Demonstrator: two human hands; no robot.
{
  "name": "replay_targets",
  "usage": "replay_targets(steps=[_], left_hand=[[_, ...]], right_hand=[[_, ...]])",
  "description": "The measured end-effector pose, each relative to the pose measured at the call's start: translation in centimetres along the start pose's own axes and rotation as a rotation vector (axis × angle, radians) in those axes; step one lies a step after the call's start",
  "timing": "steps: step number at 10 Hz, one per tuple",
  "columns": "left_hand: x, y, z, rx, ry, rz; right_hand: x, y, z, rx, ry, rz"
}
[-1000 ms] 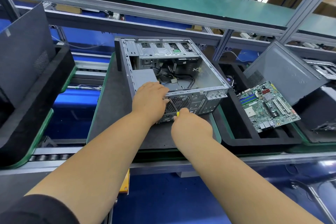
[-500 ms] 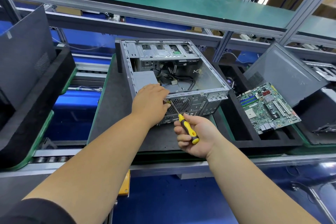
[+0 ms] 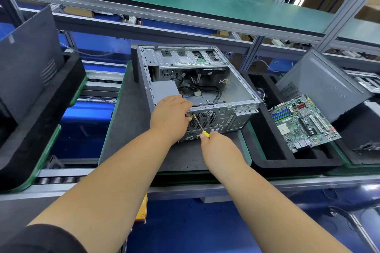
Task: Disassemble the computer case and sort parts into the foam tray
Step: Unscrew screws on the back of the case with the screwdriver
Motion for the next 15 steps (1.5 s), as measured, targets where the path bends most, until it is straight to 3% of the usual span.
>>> replay_targets(steps=[1,2,3,4,5,6,7,8,9,10,11,12,13,14,15], left_hand=[[0.0,-0.1,0.0,0.011,-0.002,-0.003],[0.1,0.0,0.0,0.009,0.007,0.002],[0.0,0.0,0.0,0.006,0.007,0.002],[0.1,0.0,0.0,0.003,-0.006,0.005],[0.1,0.0,0.0,0.009,-0.004,0.004],[0.1,0.0,-0.1,0.006,-0.005,0.005],[0.0,-0.1,0.0,0.002,-0.011,0.005],[0.0,-0.1,0.1,0.000,-0.022,0.002],[0.0,-0.1,0.1,0.002,-0.022,0.001],[0.0,-0.1,0.1,-0.002,-0.027,-0.003],[0.0,-0.1,0.1,-0.001,-0.030,-0.009],[0.0,-0.1,0.0,-0.002,-0.028,-0.007],[0.0,-0.1,0.0,-0.002,-0.026,-0.005],[0.0,-0.1,0.0,0.005,-0.030,-0.006],[-0.1,-0.1,0.1,0.004,-0.021,-0.003]], right_hand=[[0.1,-0.1,-0.1,-0.218,-0.141,-0.021],[0.6,0.2,0.1,-0.298,-0.138,-0.040],[0.9,-0.1,0.8,-0.027,-0.032,0.018],[1.1,-1.3,1.1,0.808,0.257,-0.052],[0.6,-1.9,0.7,1.369,0.551,-0.073],[0.2,-1.7,0.2,1.645,0.688,-0.050],[0.1,-1.3,-0.5,1.576,0.636,-0.022],[0.3,-0.8,-0.9,1.316,0.442,-0.031],[0.3,-0.4,-0.4,0.896,0.241,-0.104],[0.0,-0.2,0.3,0.222,0.056,0.008],[-0.1,0.0,0.2,-0.245,-0.135,-0.019],[0.3,0.6,-0.2,-0.346,-0.162,-0.007],[0.6,0.5,0.0,-0.279,-0.169,0.006],[0.9,-0.2,0.4,0.028,-0.048,0.033],[0.8,-1.3,0.5,0.813,0.273,-0.100]])
Point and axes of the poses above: each hand's wrist, its own x-axis towards the middle knuckle, its own z-axis out of the back of the hand, y = z × x, the point moved 2 cm from there along x, towards the middle knuckle, and after that the axes turned 14 degrees about y, right-handed, at the moved point
